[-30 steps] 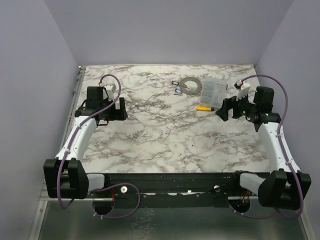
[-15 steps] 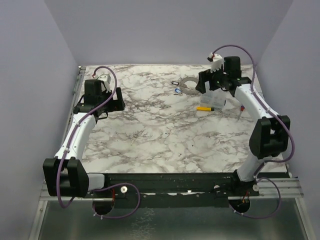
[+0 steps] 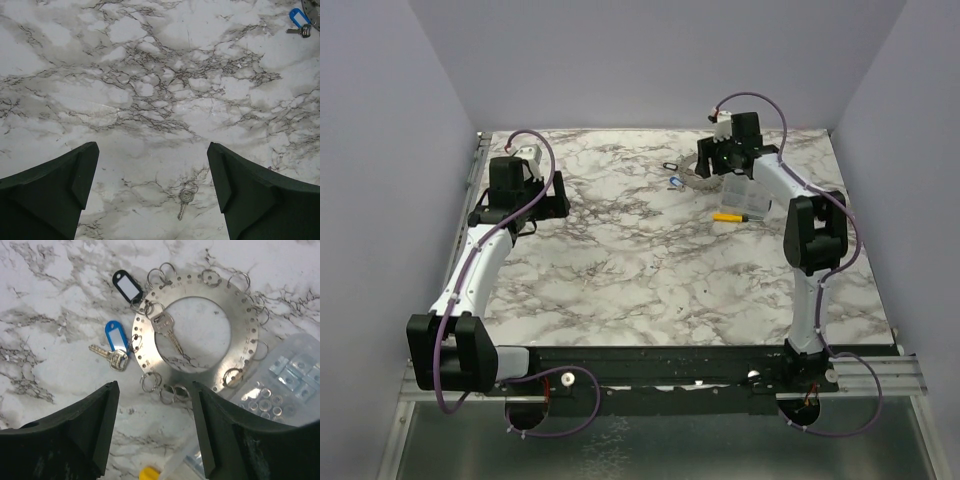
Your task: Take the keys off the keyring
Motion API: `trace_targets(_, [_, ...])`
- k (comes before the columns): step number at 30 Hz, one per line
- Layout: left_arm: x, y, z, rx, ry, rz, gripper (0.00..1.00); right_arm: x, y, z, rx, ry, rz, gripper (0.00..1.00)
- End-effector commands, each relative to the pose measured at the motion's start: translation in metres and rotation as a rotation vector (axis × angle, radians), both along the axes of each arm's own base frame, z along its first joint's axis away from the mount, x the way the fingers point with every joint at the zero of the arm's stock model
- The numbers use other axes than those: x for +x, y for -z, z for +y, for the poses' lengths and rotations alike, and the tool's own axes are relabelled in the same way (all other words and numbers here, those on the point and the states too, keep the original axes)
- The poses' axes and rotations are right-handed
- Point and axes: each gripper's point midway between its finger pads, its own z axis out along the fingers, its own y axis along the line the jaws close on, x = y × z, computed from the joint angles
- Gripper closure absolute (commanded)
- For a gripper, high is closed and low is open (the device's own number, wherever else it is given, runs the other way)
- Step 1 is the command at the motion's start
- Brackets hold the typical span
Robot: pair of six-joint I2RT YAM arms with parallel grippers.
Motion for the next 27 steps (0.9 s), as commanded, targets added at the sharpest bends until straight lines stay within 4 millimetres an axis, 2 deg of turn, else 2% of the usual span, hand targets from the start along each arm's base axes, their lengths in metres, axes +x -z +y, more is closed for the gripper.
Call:
trace_targets(1, [0.006,0.006,0.000,-0.008,-0.005,-0.002,0.01,0.020,0.001,0.020,0.023,0.017,-0.032,0.35])
trace_targets(3, [0.008,0.011,0.003,-0.002,-0.022,0.008,0.01,0.024,0.010,0.026,0.035,0.025,-0.014,0.40])
trace_targets(10, [0.008,0.013,0.003,-0.004,-0.023,0.007,0.01,0.031,0.026,0.047,0.045,0.031,0.005,0.42])
trace_targets(16, [0.008,0.011,0.003,-0.006,-0.027,0.001,0.01,0.031,0.051,0.055,0.035,0.033,0.048,0.44])
trace_targets(21, [0.007,0.010,0.003,-0.005,-0.031,-0.005,0.01,0.029,0.070,0.060,0.021,0.039,0.076,0.51])
trace_targets(27, [0.006,0.010,0.006,0.002,-0.042,-0.013,0.01,0.023,0.080,0.066,0.004,0.036,0.105,0.61])
